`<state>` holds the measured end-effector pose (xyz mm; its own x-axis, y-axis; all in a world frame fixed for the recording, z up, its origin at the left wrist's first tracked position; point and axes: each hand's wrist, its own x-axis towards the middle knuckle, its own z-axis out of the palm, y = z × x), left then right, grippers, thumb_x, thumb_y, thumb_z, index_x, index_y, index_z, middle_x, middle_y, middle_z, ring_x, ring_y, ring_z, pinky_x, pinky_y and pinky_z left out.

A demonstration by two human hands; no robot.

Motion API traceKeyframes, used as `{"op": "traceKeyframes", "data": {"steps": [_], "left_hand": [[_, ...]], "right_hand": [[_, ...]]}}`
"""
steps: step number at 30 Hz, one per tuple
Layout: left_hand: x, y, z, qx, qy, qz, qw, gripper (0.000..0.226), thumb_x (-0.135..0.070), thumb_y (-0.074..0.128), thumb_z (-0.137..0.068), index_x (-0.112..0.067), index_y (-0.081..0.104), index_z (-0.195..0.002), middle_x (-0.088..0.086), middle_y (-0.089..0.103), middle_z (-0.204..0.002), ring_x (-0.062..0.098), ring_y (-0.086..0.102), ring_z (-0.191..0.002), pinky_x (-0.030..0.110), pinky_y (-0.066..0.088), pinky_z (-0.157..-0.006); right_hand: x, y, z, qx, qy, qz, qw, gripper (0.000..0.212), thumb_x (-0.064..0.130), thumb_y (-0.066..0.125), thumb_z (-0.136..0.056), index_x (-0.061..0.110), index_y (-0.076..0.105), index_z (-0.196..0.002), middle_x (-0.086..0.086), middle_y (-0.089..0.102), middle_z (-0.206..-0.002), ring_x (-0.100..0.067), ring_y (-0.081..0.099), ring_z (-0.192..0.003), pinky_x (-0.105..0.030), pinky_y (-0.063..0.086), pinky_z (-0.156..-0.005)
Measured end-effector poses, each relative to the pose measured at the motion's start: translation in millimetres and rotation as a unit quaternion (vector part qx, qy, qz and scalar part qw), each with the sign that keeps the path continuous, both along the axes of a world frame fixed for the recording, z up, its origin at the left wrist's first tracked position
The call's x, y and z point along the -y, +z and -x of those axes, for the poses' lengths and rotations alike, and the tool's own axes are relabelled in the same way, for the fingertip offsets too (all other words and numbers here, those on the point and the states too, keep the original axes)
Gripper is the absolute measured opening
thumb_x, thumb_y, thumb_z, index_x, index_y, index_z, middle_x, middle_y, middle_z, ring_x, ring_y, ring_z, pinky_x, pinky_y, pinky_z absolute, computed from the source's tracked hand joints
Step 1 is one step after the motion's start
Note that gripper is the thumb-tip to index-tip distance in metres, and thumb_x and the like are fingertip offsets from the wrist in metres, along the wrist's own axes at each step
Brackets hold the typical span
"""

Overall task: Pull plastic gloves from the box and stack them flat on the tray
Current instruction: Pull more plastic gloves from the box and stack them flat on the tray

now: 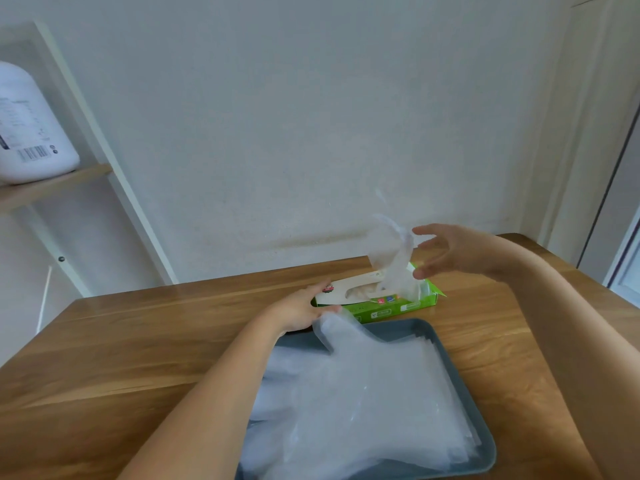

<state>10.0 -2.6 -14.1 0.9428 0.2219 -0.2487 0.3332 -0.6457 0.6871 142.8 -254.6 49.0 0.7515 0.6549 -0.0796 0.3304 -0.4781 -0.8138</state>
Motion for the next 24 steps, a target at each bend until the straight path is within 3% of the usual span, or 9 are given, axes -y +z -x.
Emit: {"op": "traceKeyframes", "data": {"steps": [3, 5, 9, 11, 13, 15, 18, 21, 24], "left_hand": [[-2, 3, -2, -0.007, 0.005, -0.002, 1.0, 0.073, -0.04, 0.064, -0.091, -0.032, 0.025, -0.152, -0.017, 0.032, -0.152, 0.014, 0.024, -0.143, 0.03, 0.021, -0.117], [-4, 8, -5, -0.015, 0.005, -0.004, 1.0, 0.07, -0.035, 0.065, -0.09, -0.03, 0.03, -0.15, -0.012, 0.035, -0.152, 0.016, 0.027, -0.142, 0.028, 0.023, -0.115], [-2, 24, -15, 0.058, 0.071, 0.036, 0.995, 0.051, -0.021, 0.07, -0.088, -0.018, 0.054, -0.136, 0.0, 0.052, -0.14, 0.016, 0.045, -0.13, 0.023, 0.033, -0.103], [8, 34, -19, 0.126, 0.101, 0.048, 0.986, 0.038, -0.018, 0.07, -0.088, -0.016, 0.063, -0.125, 0.0, 0.061, -0.128, 0.011, 0.053, -0.115, 0.021, 0.038, -0.092], [20, 43, -24, 0.138, 0.088, 0.057, 0.985, 0.029, -0.024, 0.072, -0.086, -0.015, 0.069, -0.113, -0.001, 0.067, -0.115, 0.009, 0.058, -0.103, 0.018, 0.045, -0.078], [35, 49, -28, 0.104, 0.058, 0.063, 0.991, 0.026, -0.037, 0.072, -0.084, -0.018, 0.072, -0.102, -0.001, 0.07, -0.1, 0.011, 0.062, -0.092, 0.019, 0.048, -0.072], [52, 47, -36, 0.068, 0.028, 0.009, 0.997, 0.04, -0.052, 0.072, -0.078, -0.02, 0.072, -0.103, 0.003, 0.07, -0.11, 0.014, 0.063, -0.092, 0.029, 0.052, -0.086], [63, 41, -42, 0.072, 0.024, 0.006, 0.997, 0.051, -0.043, 0.073, -0.082, -0.015, 0.063, -0.123, -0.003, 0.063, -0.117, 0.012, 0.06, -0.101, 0.026, 0.048, -0.085], [67, 32, -49, 0.102, 0.055, 0.036, 0.993, 0.02, -0.029, 0.07, -0.088, -0.012, 0.068, -0.099, -0.002, 0.067, -0.091, 0.01, 0.063, -0.076, 0.023, 0.051, -0.068]], "right_hand": [[-16, -10, 3, 0.017, -0.058, -0.1, 0.993, 0.049, 0.027, 0.077, -0.078, 0.012, 0.062, -0.123, -0.001, 0.071, -0.097, -0.01, 0.066, -0.085, -0.031, 0.05, -0.085], [-26, -19, 6, 0.056, -0.11, -0.127, 0.984, 0.045, 0.031, 0.076, -0.079, 0.012, 0.066, -0.118, 0.002, 0.07, -0.088, -0.007, 0.062, -0.075, -0.026, 0.048, -0.078], [-38, -30, 15, 0.06, -0.108, -0.064, 0.99, 0.094, 0.041, 0.086, -0.062, 0.023, 0.039, -0.141, -0.001, 0.058, -0.124, -0.016, 0.058, -0.104, -0.021, 0.044, -0.071], [-39, -33, 20, 0.049, -0.084, -0.036, 0.995, 0.099, 0.034, 0.088, -0.061, 0.021, 0.033, -0.142, -0.002, 0.056, -0.129, -0.016, 0.057, -0.104, -0.017, 0.044, -0.056], [-39, -31, 22, 0.052, -0.097, -0.002, 0.994, 0.089, 0.03, 0.089, -0.062, 0.014, 0.038, -0.134, -0.005, 0.056, -0.124, -0.013, 0.056, -0.093, -0.018, 0.041, -0.052], [-38, -27, 21, 0.059, -0.107, 0.054, 0.991, 0.064, 0.034, 0.086, -0.067, 0.011, 0.046, -0.112, -0.003, 0.059, -0.108, -0.01, 0.056, -0.075, -0.02, 0.041, -0.054], [-37, -26, 19, 0.028, -0.06, 0.098, 0.993, 0.025, 0.027, 0.076, -0.08, 0.006, 0.063, -0.082, -0.001, 0.067, -0.072, -0.009, 0.06, -0.06, -0.023, 0.05, -0.061], [-36, -31, 15, 0.018, -0.056, 0.037, 0.998, 0.013, 0.016, 0.071, -0.083, 0.004, 0.073, -0.079, -0.002, 0.069, -0.065, -0.006, 0.057, -0.052, -0.021, 0.049, -0.059], [-34, -32, 12, -0.002, -0.037, -0.014, 0.999, 0.015, 0.016, 0.065, -0.09, 0.007, 0.071, -0.08, -0.001, 0.073, -0.071, -0.005, 0.06, -0.054, -0.026, 0.052, -0.065]]}}
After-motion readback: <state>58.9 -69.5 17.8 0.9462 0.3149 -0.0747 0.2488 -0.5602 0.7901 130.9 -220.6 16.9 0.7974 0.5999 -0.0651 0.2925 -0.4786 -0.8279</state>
